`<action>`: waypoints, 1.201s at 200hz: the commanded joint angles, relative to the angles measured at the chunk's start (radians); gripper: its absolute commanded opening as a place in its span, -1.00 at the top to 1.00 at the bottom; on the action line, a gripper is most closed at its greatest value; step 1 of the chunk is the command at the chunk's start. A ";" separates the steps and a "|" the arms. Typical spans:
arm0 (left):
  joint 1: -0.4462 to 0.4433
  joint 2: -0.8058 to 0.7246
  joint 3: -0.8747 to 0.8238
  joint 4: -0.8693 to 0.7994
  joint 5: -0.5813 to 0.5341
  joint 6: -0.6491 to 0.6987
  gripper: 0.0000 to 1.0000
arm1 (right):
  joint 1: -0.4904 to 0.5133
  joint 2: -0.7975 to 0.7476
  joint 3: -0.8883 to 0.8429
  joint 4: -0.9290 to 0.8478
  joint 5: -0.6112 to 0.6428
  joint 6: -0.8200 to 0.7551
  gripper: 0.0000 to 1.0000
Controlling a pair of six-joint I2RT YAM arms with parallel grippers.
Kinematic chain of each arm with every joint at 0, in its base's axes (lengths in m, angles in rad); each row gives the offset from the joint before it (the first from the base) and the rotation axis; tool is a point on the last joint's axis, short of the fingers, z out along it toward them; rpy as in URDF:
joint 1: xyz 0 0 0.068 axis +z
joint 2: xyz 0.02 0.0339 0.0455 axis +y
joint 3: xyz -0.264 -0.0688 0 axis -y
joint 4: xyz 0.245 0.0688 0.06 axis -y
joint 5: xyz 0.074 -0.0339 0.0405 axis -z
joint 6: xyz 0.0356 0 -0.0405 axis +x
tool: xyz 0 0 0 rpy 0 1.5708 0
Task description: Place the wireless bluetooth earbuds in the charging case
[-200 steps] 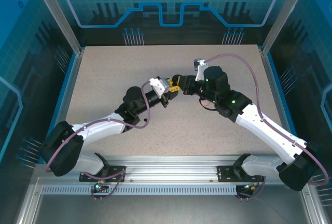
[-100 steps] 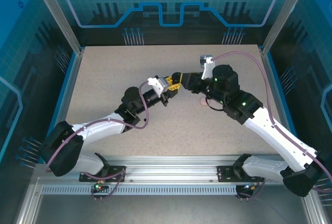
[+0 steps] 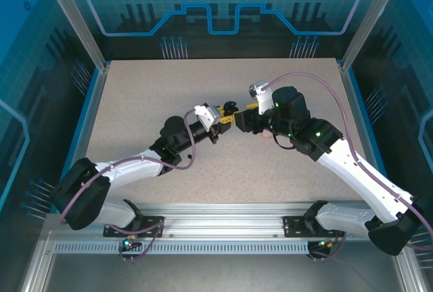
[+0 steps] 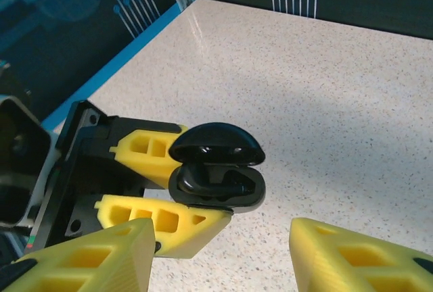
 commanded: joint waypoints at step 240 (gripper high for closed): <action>-0.095 0.156 0.009 -0.667 -0.215 -0.249 1.00 | -0.179 0.032 -0.466 0.240 0.067 0.331 0.00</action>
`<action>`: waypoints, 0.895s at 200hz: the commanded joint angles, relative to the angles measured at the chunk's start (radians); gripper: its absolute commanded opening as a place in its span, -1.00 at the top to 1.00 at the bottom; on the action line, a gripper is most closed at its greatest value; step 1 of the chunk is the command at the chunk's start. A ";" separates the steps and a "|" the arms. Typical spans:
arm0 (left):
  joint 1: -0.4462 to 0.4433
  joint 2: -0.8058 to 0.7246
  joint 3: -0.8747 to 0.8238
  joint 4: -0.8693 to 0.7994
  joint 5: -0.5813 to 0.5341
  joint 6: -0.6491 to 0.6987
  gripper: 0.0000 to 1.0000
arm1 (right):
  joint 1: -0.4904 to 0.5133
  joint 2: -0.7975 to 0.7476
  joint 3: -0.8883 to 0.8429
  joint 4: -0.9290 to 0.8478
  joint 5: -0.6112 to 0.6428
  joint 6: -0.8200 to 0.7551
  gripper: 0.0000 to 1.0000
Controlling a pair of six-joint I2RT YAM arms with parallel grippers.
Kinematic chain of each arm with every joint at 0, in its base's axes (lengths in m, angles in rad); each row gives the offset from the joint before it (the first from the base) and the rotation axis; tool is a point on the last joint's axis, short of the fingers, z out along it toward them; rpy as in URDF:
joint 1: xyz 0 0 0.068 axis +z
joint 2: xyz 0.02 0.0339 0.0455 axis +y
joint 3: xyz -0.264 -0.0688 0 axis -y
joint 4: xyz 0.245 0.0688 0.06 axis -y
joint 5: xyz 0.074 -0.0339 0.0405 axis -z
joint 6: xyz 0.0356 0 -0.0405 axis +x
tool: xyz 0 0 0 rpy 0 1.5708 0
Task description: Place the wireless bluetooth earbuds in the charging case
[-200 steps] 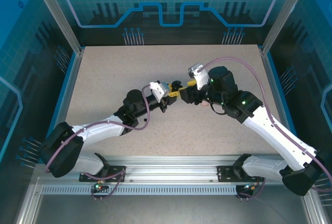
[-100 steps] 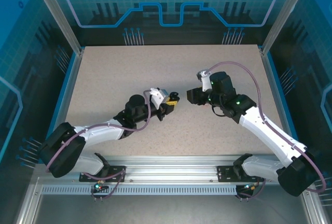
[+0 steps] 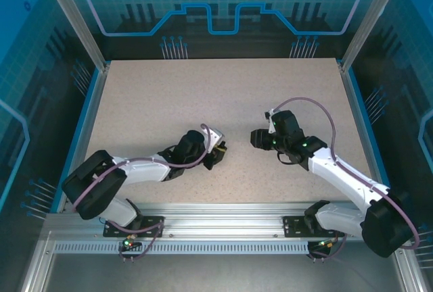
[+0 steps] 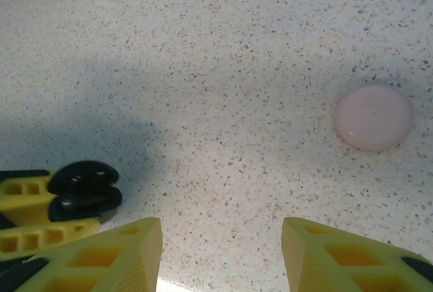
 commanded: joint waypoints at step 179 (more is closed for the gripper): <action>-0.064 -0.064 0.269 -0.418 -0.314 -0.028 1.00 | 0.037 0.155 0.051 -0.029 0.022 0.147 -0.01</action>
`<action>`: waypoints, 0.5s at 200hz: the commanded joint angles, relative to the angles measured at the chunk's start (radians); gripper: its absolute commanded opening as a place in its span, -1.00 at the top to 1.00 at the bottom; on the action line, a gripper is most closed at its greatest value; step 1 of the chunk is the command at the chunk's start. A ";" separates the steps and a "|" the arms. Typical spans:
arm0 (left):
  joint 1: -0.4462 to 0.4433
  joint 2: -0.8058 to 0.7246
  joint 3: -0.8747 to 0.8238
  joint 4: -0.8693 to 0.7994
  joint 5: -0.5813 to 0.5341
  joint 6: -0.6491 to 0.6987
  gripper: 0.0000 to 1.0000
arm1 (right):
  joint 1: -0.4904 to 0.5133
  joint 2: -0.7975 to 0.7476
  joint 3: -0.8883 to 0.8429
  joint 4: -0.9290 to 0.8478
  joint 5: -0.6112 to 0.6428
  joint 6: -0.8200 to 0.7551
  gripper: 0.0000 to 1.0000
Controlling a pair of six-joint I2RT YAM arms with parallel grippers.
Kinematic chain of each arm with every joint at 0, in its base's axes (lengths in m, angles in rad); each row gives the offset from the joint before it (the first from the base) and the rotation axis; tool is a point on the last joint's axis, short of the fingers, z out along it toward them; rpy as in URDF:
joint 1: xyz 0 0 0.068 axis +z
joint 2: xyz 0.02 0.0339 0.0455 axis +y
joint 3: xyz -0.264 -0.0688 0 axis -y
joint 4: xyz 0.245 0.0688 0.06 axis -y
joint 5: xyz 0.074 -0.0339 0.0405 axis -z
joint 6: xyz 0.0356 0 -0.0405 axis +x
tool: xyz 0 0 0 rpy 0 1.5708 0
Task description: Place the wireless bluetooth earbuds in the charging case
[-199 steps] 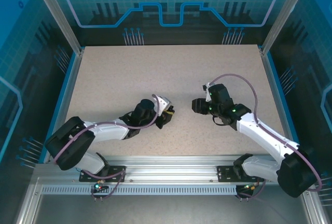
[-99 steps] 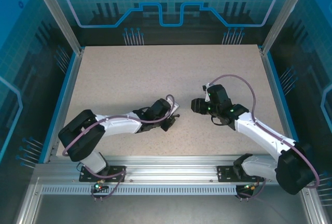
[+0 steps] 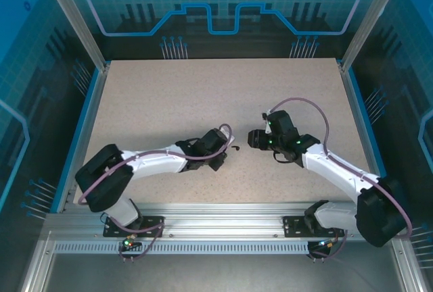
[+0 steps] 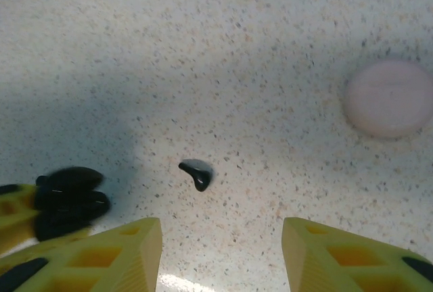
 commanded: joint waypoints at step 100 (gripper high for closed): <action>0.300 -0.298 -0.059 0.258 -0.003 -0.184 1.00 | 0.183 0.380 0.226 -0.034 -0.054 0.301 -0.03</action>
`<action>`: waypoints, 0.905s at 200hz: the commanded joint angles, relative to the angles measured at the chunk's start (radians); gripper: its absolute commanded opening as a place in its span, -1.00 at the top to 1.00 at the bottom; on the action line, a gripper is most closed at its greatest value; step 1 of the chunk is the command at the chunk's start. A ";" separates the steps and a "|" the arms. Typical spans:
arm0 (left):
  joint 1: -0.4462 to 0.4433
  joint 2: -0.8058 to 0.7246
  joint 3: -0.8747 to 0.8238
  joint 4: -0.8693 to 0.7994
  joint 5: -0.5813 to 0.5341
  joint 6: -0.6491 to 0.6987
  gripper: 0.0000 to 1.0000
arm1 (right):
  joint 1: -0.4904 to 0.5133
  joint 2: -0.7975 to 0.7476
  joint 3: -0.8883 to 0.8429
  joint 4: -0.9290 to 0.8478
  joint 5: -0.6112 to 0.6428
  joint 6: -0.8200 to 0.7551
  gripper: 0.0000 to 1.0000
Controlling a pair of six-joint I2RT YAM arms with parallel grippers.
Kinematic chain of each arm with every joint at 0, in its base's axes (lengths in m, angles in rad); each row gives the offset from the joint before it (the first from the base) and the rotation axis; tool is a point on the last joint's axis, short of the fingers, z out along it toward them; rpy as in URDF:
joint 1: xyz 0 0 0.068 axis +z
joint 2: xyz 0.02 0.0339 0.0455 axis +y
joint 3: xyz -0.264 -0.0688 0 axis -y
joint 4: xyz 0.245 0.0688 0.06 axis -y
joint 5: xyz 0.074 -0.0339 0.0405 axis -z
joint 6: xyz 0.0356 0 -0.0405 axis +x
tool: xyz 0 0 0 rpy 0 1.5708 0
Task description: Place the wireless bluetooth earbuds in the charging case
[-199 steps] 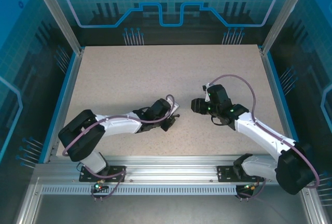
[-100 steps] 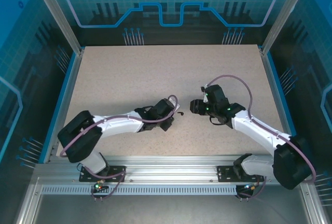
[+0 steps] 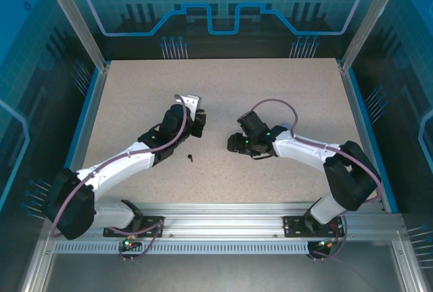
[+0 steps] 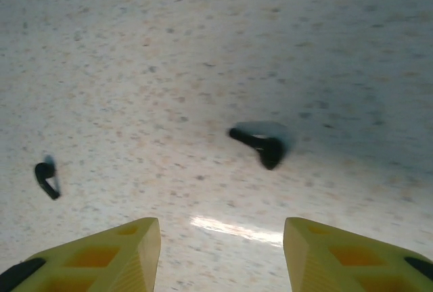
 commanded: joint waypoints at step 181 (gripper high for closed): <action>0.407 -0.224 -0.014 0.083 0.029 -0.258 1.00 | 0.333 0.634 0.749 -0.371 0.171 -0.261 0.08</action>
